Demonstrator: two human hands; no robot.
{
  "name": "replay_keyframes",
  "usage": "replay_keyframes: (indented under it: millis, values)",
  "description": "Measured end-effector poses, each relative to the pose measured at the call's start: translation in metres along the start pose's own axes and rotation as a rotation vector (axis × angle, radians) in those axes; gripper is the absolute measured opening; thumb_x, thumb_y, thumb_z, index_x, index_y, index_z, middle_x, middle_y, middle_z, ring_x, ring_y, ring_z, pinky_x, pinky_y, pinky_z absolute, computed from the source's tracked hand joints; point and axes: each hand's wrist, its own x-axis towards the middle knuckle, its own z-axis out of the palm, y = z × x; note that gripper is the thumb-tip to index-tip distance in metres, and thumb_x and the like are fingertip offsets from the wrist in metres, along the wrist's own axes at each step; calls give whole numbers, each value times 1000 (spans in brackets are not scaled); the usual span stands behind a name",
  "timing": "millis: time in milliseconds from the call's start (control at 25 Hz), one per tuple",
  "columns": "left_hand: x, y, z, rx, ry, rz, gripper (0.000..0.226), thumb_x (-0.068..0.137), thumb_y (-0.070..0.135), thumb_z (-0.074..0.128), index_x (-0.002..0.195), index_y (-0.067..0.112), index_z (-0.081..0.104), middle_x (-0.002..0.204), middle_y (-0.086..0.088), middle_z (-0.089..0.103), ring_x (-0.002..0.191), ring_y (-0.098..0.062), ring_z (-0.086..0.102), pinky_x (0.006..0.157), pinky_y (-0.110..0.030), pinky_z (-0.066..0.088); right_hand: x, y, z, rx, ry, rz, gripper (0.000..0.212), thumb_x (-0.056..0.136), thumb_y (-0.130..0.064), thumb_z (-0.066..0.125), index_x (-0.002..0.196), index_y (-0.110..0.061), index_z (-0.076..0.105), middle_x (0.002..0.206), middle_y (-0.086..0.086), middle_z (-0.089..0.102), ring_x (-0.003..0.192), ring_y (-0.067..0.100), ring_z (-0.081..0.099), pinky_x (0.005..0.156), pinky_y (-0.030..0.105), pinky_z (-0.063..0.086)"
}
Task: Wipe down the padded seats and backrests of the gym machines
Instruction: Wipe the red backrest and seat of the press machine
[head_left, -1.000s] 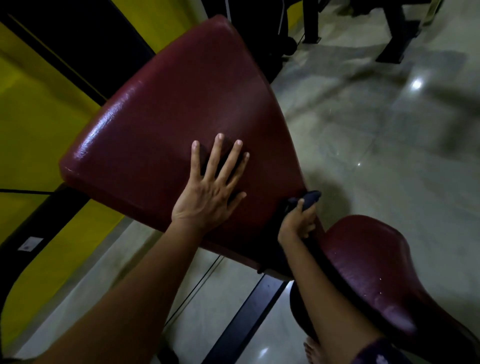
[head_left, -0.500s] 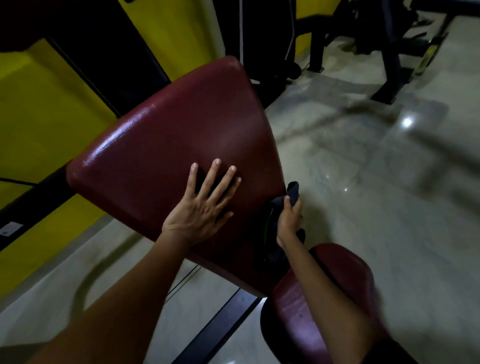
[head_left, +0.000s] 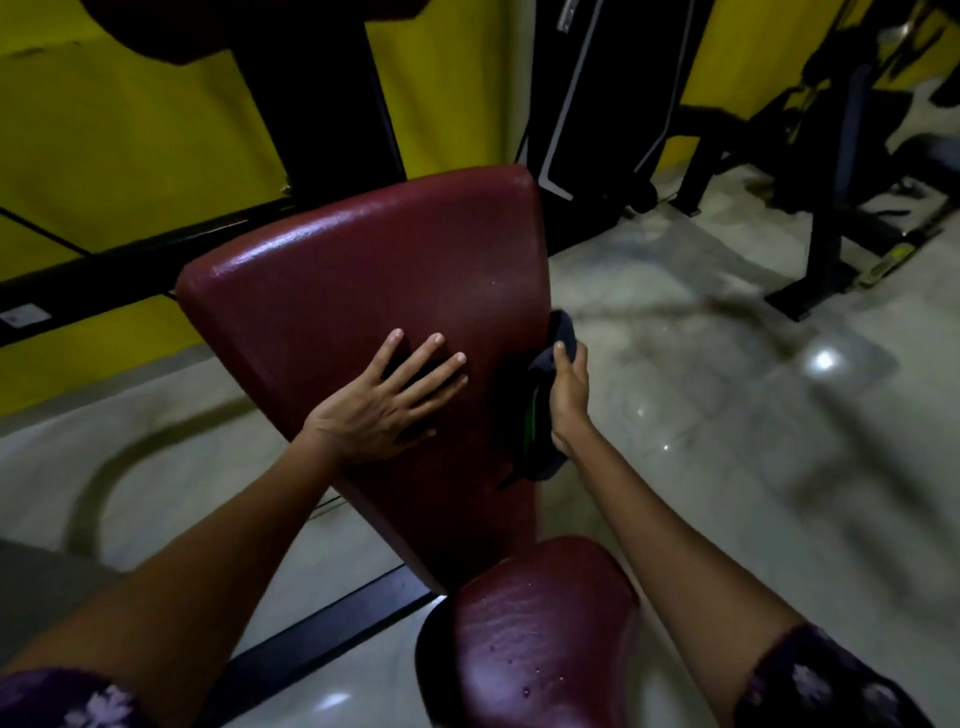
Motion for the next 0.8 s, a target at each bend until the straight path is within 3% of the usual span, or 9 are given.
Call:
replay_keyframes:
  millis: [80,160,280,440,600,800]
  values:
    - [0,2,-6,-143,22,-67,64,96,48,20,149,12,17,158,-11,-10,146,-34,-4,116,-57,-1,-1,4,-3,-30,-21,179,34,100,-37,39,127,-17,47,125,14,55,120,35,49,100,48,43]
    - [5,1,-16,-308,112,-200,59,96,45,33,145,12,29,159,-7,-2,145,-27,13,117,-47,8,7,-14,-1,-40,-42,212,37,100,-38,40,130,-17,46,129,16,54,122,35,48,102,50,42]
    - [37,-15,-33,-393,212,-438,58,90,41,45,140,13,35,154,-11,28,139,-25,29,112,-39,18,16,-80,9,-2,-119,20,38,101,-29,41,135,-11,44,131,15,53,120,31,51,103,43,42]
    - [91,-40,-35,-306,145,-875,69,91,50,41,147,12,27,155,-12,25,143,-25,18,116,-44,3,11,-134,20,35,-170,-202,41,101,-20,43,140,-8,40,131,6,52,120,19,50,101,28,40]
    - [98,-31,-26,-213,82,-908,73,92,55,35,149,10,22,155,-14,23,143,-25,14,115,-47,-1,12,-67,3,34,-155,-115,41,101,-31,42,138,-13,41,136,6,50,125,22,48,106,36,38]
    - [98,-30,-25,-177,84,-913,72,92,55,38,147,9,26,153,-15,28,142,-26,18,115,-48,4,-5,40,-24,70,-122,298,26,103,-23,36,126,-14,45,108,9,58,101,26,55,78,29,45]
